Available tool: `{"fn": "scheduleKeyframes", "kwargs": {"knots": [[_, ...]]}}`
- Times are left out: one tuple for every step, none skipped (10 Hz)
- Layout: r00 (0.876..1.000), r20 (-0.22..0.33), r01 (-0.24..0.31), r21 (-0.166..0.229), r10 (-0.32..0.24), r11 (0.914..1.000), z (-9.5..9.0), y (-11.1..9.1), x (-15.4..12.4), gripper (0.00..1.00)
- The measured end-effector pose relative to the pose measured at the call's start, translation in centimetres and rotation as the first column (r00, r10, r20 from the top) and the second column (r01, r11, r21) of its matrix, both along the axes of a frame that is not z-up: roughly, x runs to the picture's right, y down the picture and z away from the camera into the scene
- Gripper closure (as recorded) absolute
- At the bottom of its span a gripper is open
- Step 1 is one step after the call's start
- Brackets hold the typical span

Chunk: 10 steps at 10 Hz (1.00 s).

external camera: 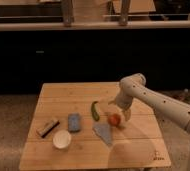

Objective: Place apple in paper cup

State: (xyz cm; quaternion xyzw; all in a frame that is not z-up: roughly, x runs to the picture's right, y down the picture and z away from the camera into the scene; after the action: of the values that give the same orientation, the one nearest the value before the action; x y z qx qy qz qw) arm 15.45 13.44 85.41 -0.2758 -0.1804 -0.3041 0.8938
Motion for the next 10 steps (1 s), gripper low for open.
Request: {"fn": "scheduleKeyframes", "kwargs": {"knots": [[1.000, 0.014, 0.015, -0.001, -0.015, 0.9999, -0.9, 0.7, -0.5, 0.20], [0.999, 0.025, 0.027, -0.004, -0.027, 0.9996, -1.5, 1.3, -0.8, 0.20], [0.999, 0.031, 0.035, -0.010, -0.034, 0.9993, -1.7, 1.8, -1.1, 0.20], [0.999, 0.036, 0.041, -0.015, -0.040, 0.9990, -1.8, 2.2, -1.4, 0.20], [0.998, 0.044, 0.050, -0.025, -0.049, 0.9984, -1.8, 2.9, -1.8, 0.20], [0.997, 0.049, 0.055, -0.034, -0.054, 0.9979, -1.6, 3.5, -2.0, 0.20], [0.997, 0.051, 0.057, -0.039, -0.055, 0.9976, -1.5, 3.8, -2.1, 0.20], [0.997, 0.051, 0.060, -0.045, -0.057, 0.9972, -1.2, 4.1, -2.0, 0.20], [0.997, 0.051, 0.063, -0.051, -0.061, 0.9967, -0.9, 4.3, -2.0, 0.20], [0.997, 0.051, 0.067, -0.056, -0.064, 0.9962, -0.7, 4.5, -2.0, 0.20]]}}
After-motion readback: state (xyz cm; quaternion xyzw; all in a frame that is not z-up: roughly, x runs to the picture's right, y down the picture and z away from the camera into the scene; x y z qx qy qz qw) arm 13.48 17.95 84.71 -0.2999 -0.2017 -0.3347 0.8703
